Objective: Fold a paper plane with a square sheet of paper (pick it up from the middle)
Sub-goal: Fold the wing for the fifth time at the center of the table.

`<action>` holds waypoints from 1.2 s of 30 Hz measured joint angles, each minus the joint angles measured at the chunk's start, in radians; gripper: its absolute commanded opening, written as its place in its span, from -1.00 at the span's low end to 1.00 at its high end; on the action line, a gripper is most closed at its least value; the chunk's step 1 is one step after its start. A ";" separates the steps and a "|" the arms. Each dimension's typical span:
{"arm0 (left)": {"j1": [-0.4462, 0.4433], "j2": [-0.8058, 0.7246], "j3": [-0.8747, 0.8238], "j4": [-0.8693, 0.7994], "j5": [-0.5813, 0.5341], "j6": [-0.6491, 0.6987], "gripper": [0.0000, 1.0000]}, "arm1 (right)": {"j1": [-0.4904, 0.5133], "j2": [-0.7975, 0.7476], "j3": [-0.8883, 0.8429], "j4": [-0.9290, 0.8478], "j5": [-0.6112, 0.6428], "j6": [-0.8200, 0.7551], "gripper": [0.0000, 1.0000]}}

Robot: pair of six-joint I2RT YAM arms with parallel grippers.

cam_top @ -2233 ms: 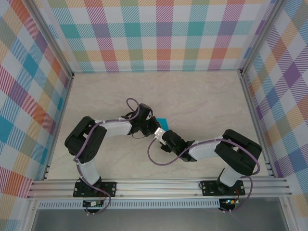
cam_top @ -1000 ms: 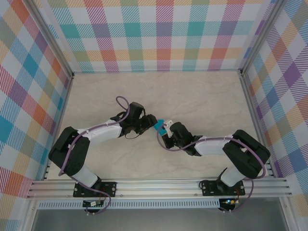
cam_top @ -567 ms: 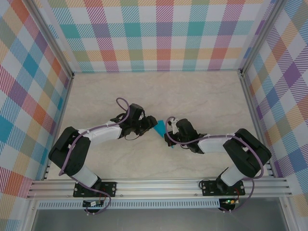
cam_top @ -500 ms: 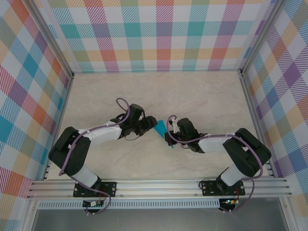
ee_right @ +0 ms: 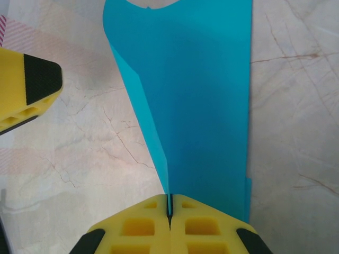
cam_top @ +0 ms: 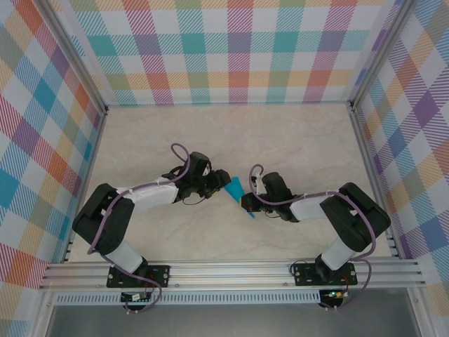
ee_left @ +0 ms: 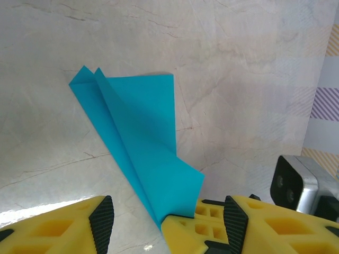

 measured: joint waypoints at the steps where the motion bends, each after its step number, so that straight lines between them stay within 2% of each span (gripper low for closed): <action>1: 0.000 0.002 0.000 0.005 0.002 0.000 0.17 | -0.005 0.008 0.000 0.008 -0.008 0.010 -1.00; 17: -0.001 0.066 -0.005 0.068 0.058 0.000 0.11 | -0.074 0.071 -0.034 0.144 -0.132 0.241 -0.99; 29: -0.007 0.124 -0.005 0.133 0.106 -0.005 -0.20 | -0.086 0.091 -0.034 0.153 -0.159 0.338 -0.98; 36: -0.008 0.171 0.003 0.200 0.142 -0.027 -0.24 | -0.089 0.090 -0.034 0.146 -0.156 0.377 -0.98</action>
